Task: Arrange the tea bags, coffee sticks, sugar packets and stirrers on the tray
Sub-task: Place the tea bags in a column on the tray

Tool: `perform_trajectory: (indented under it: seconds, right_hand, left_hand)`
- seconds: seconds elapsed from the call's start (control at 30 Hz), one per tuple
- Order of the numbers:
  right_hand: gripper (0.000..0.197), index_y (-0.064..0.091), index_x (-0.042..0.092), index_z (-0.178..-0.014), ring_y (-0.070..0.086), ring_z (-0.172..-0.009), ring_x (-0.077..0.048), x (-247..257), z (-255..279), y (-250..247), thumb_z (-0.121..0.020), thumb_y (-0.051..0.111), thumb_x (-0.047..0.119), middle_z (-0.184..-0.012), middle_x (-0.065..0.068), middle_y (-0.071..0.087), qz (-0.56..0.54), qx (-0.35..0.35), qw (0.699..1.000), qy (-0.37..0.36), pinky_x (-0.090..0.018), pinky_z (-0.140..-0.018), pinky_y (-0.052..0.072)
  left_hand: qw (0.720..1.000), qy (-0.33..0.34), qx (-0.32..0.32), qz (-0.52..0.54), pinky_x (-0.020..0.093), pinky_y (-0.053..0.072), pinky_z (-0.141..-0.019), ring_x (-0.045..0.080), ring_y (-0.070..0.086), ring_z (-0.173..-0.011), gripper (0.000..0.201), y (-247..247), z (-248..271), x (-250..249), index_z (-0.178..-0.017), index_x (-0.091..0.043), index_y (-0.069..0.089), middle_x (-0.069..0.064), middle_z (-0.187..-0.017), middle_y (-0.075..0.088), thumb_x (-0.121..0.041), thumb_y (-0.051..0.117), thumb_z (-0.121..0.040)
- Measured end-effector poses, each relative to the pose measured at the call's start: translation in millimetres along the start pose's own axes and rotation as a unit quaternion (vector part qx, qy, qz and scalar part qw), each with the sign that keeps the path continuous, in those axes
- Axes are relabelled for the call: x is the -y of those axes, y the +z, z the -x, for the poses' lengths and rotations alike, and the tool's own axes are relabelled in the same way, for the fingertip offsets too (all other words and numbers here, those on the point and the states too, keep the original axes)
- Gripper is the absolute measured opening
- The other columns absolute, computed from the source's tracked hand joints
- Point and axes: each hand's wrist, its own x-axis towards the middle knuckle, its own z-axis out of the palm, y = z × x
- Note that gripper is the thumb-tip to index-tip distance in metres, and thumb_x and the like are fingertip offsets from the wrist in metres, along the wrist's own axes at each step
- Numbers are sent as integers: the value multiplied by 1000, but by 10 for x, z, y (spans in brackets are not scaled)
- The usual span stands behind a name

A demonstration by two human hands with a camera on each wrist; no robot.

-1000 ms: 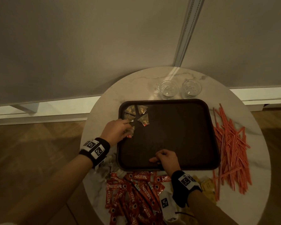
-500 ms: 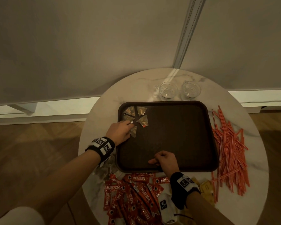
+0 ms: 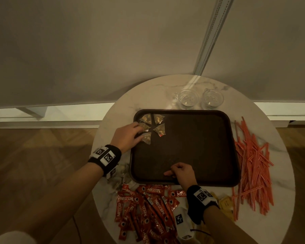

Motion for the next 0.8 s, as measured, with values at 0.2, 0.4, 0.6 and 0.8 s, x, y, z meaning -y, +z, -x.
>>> perform_trajectory:
  seconds: [0.2,0.4,0.6,0.8]
  right_hand:
    - [15,64,-1,-97,65,-82,-29,-36,-33,22,-97,54,9,-76,-6,77,10,-23,1000,-6,-38,-77,50]
    - [17,66,1,-93,65,-83,-19,-8,43,44,-98,53,11,-73,-1,76,32,-34,998,-36,-29,-73,50]
    - [12,68,9,-100,63,-92,-8,58,258,90,-97,56,12,-93,-2,74,86,2,993,-83,-23,-76,46]
    - [20,67,17,-111,61,-90,0,-117,641,75,-97,57,8,-102,11,64,171,4,971,-168,-13,-67,45]
  left_hand:
    - [977,-157,-53,133,26,43,-61,11,60,-64,31,-226,436,78,-82,-22,71,-5,-69,68,-44,56,-97]
    - [931,-282,-70,222,37,48,-58,16,56,-48,58,-67,1307,98,-53,-12,60,-1,-45,54,-48,52,-98]
    - [890,-345,-110,277,45,47,-54,27,53,-48,66,318,2097,-2,-57,-6,60,9,-49,54,-60,49,-93]
    - [876,-371,-123,284,22,46,-60,5,59,-66,8,366,2276,-130,-93,-22,69,-9,-80,65,-30,66,-93]
